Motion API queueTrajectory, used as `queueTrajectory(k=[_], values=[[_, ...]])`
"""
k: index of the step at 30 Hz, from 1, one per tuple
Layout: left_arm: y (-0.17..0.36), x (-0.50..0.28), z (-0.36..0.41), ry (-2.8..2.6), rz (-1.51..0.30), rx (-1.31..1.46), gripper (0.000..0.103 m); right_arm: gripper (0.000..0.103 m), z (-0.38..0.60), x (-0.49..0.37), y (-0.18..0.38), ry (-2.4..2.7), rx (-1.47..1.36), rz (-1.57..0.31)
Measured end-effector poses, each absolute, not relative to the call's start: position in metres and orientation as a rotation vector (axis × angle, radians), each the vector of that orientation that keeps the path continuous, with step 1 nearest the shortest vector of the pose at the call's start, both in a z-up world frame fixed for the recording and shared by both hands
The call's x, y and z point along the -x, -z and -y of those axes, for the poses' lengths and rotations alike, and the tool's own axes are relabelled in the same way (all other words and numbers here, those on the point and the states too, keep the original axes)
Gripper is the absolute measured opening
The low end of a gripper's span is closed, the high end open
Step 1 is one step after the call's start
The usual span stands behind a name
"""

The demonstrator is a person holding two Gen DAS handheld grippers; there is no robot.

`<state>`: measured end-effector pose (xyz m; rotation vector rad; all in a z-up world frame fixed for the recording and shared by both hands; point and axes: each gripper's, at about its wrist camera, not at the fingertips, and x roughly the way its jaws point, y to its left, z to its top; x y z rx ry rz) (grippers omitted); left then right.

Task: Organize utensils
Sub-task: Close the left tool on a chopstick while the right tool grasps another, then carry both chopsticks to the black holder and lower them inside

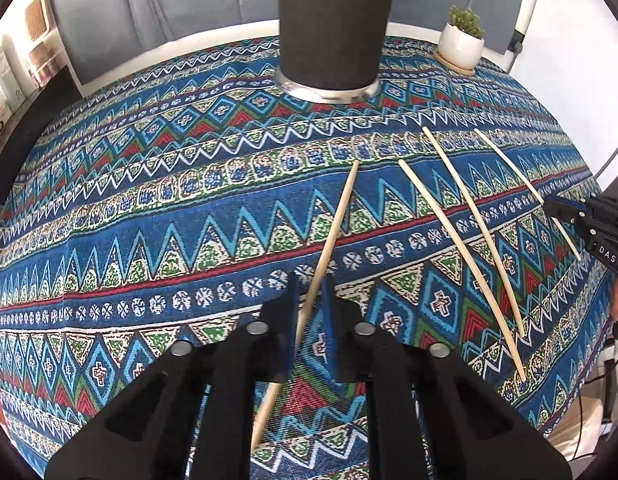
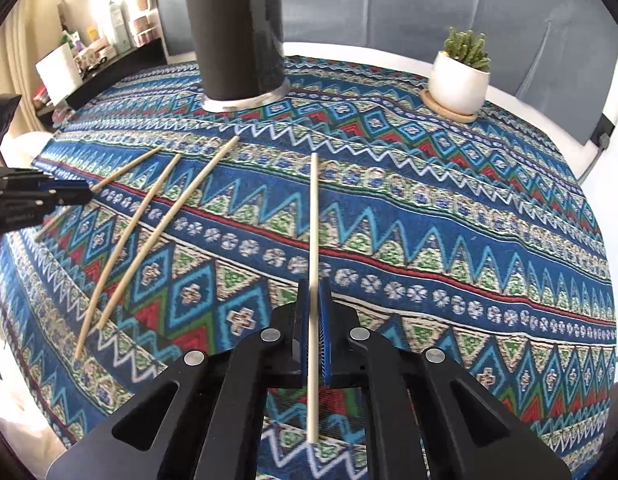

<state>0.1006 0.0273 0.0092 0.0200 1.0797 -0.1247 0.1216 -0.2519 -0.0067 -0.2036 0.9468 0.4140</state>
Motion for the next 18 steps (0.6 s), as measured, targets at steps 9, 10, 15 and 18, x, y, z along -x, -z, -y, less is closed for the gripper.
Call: queueTrajectory(k=[9,10,15,18], values=[[-0.035,-0.097,-0.034,0.161,-0.967,0.011,0.005,0.004,0.305,-0.127,-0.023,-0.413,-0.062,-0.892],[-0.042,-0.098,-0.033,0.161,-0.949,0.0,0.005,0.004,0.307,-0.128,-0.03,-0.414,-0.073,-0.875],[-0.074,-0.106,-0.029,0.164,-0.888,-0.042,0.005,0.004,0.31,-0.131,-0.064,-0.433,-0.092,-0.797],[-0.094,-0.112,-0.025,0.183,-0.859,-0.059,0.005,0.005,0.308,-0.131,-0.084,-0.452,-0.101,-0.753]])
